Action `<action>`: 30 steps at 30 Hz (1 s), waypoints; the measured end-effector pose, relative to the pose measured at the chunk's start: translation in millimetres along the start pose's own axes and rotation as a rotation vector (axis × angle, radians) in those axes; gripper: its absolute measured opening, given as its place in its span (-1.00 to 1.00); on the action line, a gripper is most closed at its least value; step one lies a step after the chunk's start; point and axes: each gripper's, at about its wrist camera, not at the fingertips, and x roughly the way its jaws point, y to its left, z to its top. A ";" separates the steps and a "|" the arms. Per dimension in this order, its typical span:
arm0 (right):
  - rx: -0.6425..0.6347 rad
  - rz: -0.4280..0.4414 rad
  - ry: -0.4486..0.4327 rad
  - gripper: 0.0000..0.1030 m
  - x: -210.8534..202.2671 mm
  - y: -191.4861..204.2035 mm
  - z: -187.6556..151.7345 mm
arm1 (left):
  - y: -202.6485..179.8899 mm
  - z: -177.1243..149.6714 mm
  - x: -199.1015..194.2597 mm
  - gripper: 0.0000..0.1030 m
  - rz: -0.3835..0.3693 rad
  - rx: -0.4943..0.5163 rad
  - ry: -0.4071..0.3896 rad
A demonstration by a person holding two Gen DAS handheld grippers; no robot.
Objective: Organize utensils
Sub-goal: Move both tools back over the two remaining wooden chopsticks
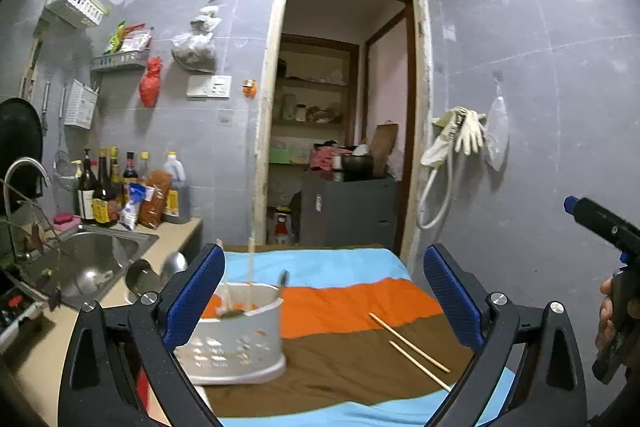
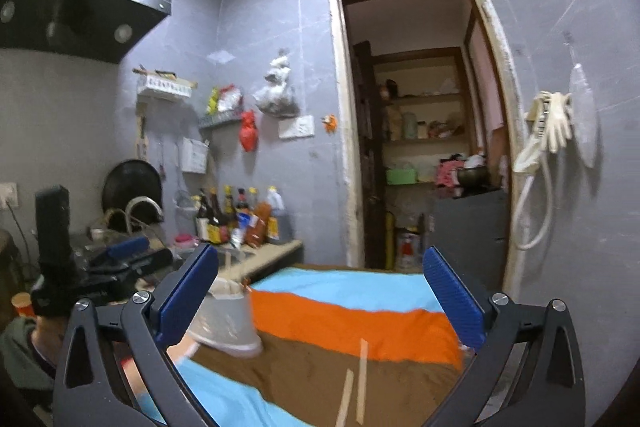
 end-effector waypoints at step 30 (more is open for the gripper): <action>0.074 0.015 0.347 0.61 50.5 -100.5 -125.8 | -59.7 -112.0 135.6 0.66 -0.206 -0.053 0.528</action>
